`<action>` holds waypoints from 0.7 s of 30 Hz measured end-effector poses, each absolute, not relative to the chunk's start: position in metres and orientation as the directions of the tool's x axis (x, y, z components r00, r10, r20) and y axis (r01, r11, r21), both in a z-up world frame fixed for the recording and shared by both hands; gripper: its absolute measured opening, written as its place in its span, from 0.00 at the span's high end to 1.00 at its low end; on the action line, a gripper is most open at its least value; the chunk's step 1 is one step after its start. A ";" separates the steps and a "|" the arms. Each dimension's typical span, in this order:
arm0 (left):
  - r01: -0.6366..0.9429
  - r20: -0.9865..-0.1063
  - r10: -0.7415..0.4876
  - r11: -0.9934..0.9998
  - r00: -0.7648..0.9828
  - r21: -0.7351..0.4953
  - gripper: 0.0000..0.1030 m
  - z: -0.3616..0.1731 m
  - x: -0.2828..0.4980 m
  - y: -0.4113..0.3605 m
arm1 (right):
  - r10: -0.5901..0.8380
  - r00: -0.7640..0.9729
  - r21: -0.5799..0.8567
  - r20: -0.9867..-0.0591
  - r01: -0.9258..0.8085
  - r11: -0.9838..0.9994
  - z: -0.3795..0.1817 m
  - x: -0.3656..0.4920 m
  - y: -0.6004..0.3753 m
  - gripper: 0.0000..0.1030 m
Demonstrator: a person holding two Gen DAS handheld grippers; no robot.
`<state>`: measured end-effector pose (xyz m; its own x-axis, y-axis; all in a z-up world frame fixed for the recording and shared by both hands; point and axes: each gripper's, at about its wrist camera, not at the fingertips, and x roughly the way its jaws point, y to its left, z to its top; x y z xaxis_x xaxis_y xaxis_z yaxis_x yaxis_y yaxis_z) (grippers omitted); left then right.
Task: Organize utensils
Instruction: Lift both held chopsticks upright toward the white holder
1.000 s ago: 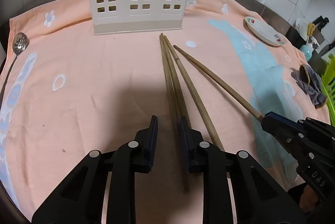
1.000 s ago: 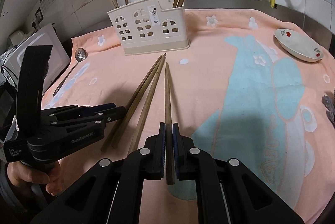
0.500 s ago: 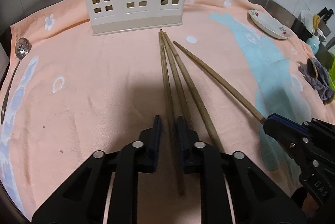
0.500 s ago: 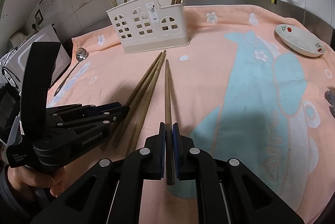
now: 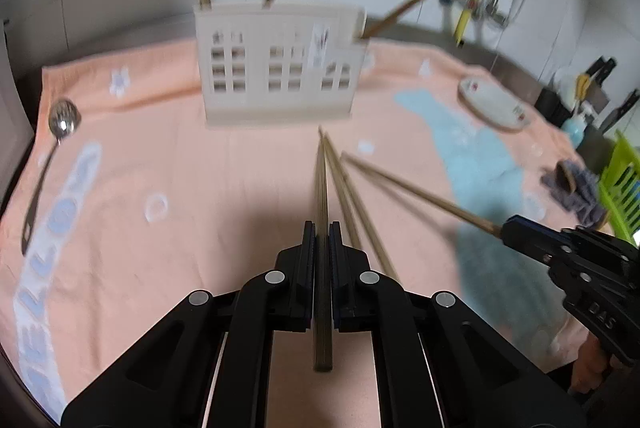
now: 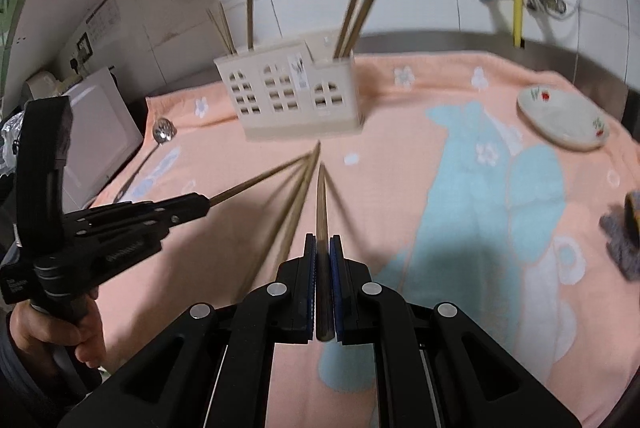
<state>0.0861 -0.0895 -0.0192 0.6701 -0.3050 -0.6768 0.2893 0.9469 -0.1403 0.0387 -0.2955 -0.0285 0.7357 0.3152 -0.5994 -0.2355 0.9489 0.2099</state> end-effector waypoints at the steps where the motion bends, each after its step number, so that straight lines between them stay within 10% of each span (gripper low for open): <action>1: 0.294 -0.662 -0.311 0.945 0.682 -0.141 0.95 -0.012 0.084 -0.088 | 0.317 0.744 0.204 -0.588 -0.243 0.948 -0.021 0.040 -0.295 0.93; 21: 0.368 -0.566 -0.363 0.923 0.740 -0.111 0.95 0.068 0.113 -0.062 | 0.359 0.775 0.083 -0.520 -0.373 0.924 0.105 0.112 -0.279 0.94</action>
